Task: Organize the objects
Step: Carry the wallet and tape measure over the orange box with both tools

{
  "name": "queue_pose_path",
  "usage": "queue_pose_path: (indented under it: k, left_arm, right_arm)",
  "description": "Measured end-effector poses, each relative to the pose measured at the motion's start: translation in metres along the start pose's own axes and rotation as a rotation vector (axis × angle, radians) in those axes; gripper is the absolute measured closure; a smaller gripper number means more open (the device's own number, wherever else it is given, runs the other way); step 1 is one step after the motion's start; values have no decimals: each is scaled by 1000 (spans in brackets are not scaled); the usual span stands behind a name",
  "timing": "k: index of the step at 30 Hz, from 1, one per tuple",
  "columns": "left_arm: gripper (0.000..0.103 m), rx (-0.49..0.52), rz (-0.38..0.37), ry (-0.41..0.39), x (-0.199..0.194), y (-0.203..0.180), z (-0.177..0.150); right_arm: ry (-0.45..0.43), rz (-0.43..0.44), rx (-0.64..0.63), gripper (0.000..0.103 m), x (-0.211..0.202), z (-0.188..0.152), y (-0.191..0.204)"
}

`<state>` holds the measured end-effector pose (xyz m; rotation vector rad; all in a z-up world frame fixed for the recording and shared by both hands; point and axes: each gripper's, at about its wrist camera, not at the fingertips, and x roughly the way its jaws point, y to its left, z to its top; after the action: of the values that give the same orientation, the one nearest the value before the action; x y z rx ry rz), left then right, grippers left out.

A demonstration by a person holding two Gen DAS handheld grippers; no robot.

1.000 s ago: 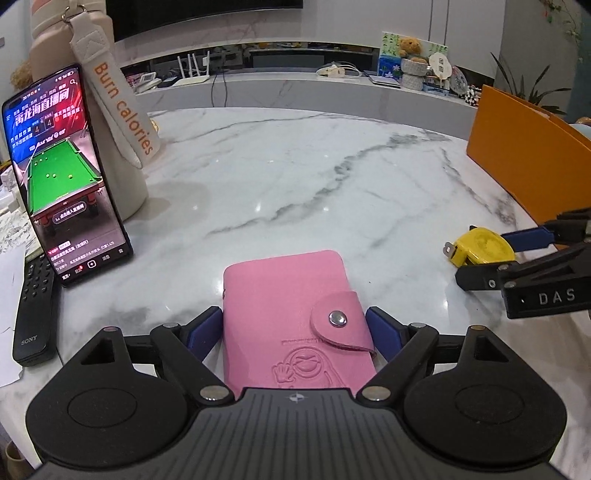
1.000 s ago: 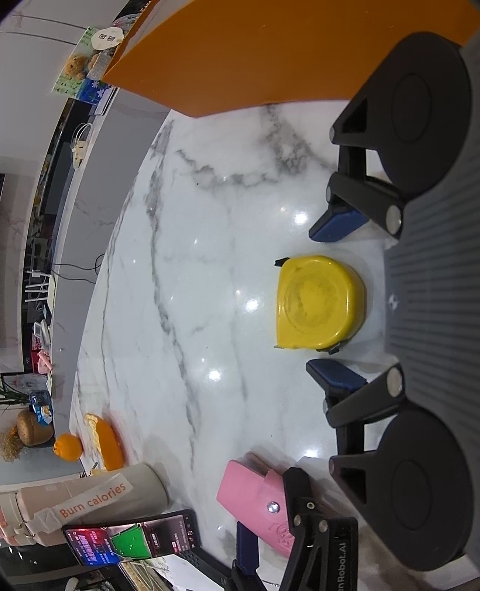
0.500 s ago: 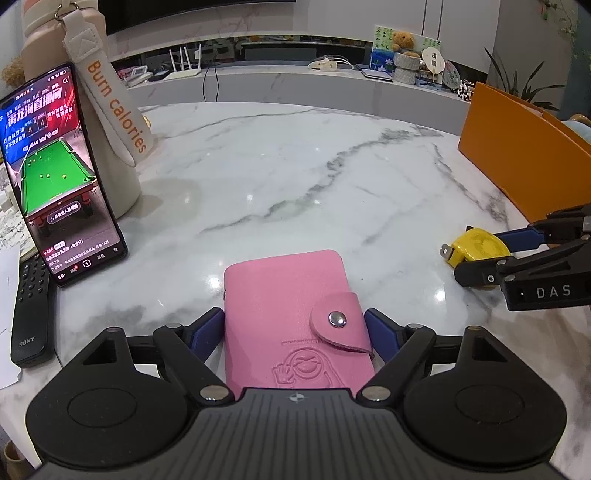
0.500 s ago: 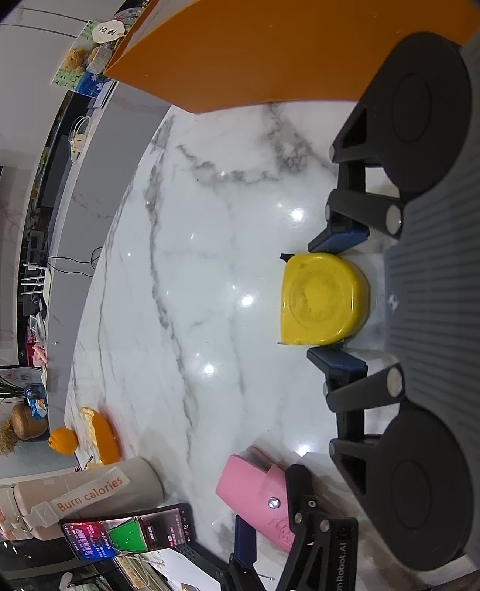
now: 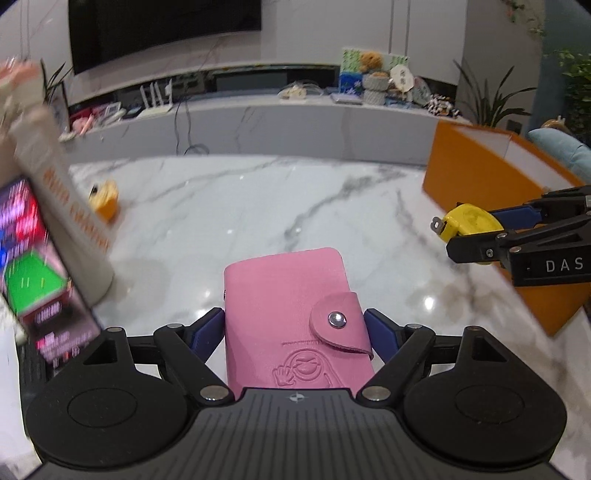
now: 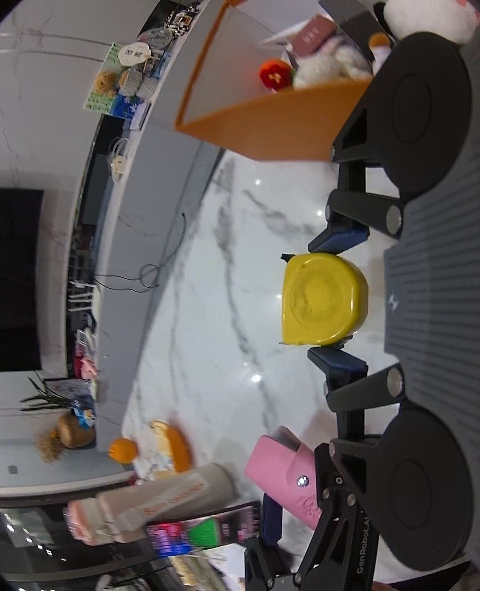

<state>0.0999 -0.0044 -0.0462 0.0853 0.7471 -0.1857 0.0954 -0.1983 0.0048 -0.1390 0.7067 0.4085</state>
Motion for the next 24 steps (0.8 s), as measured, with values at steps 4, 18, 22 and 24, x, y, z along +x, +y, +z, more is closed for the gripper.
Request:
queue_pose_path:
  k: [4,18,22,24]
  left_arm:
    - [8,34,-19,-42,-5,-13,24]
    - [8,171,-97,-174,-7,-84,96]
    - [8,206,-125,-198,-4,-109,107]
    - [8,215,-141,-206,-2,-122,113]
  right_arm:
    - [-44,-4,32,46,-18,11,-15]
    - [-147,-94,147,46,-59,31,-78]
    - [-162,-136,173,46,-65,33,-96]
    - [-164,-161,188,46,-68,33,-106]
